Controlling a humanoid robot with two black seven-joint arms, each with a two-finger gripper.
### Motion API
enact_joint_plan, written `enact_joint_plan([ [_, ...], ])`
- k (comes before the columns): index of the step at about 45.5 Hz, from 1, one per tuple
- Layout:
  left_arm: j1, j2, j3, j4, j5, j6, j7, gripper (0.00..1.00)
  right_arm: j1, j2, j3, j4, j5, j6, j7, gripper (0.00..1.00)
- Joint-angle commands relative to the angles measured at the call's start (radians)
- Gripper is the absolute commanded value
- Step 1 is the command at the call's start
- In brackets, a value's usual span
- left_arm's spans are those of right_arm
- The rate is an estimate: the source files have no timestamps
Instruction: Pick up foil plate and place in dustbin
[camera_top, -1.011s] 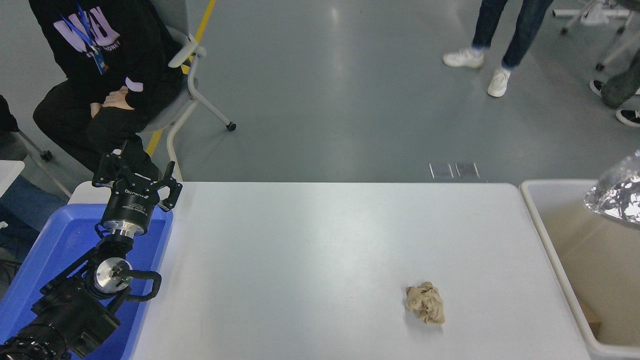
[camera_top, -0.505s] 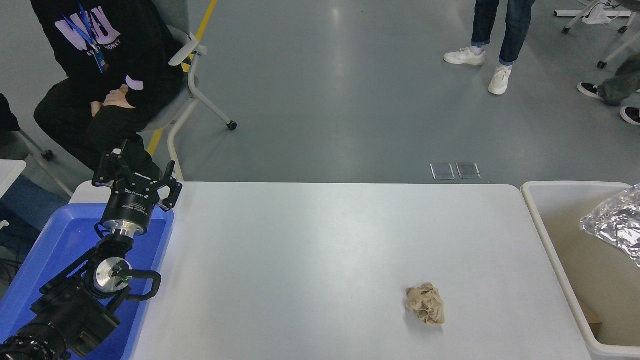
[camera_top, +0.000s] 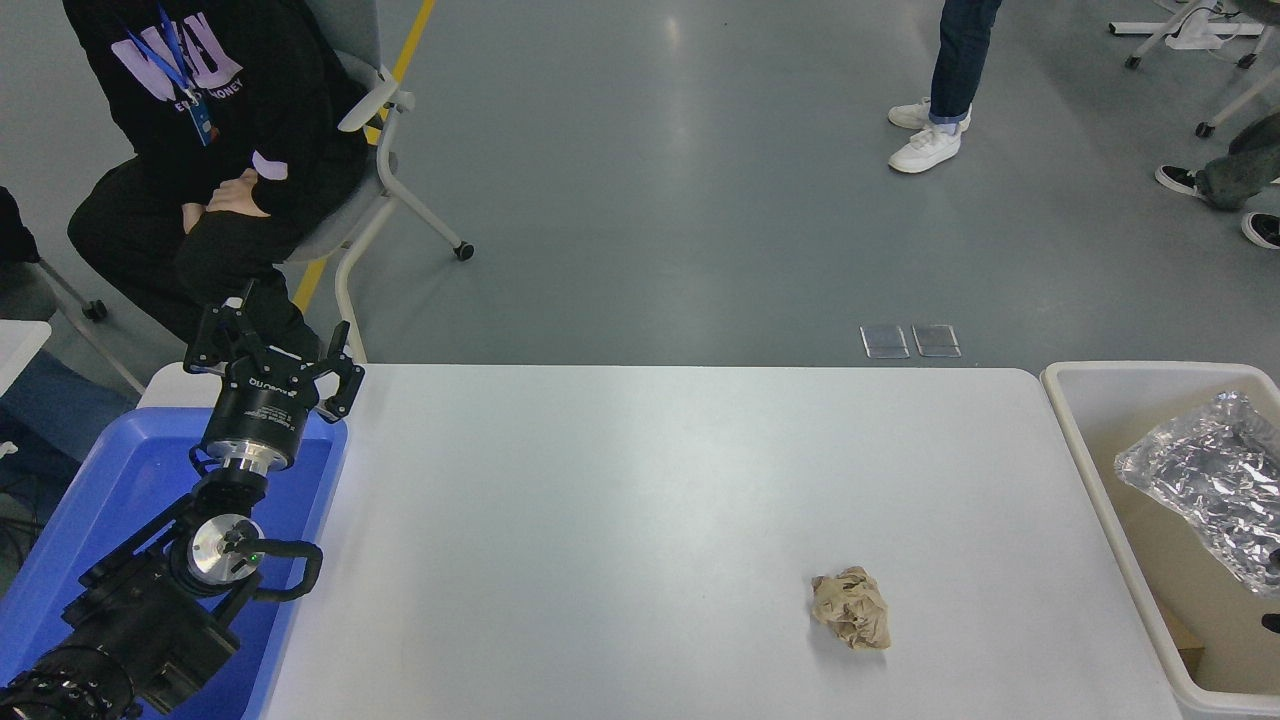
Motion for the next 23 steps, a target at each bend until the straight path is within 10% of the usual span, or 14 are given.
enact_joint_plan([
  [1,0.0,0.0,0.0,0.0,0.0,0.0,0.001,0.98,-0.014,0.016,0.015,-0.019,0.002,-0.009,-0.001,0.0],
  [22,0.0,0.0,0.0,0.0,0.0,0.0,0.001,0.98,-0.012,0.002,0.035,-0.01,-0.009,-0.004,0.001,0.0],
  [23,0.0,0.0,0.0,0.0,0.0,0.0,0.001,0.98,-0.012,0.0,0.035,-0.011,-0.01,-0.004,0.001,0.13],
])
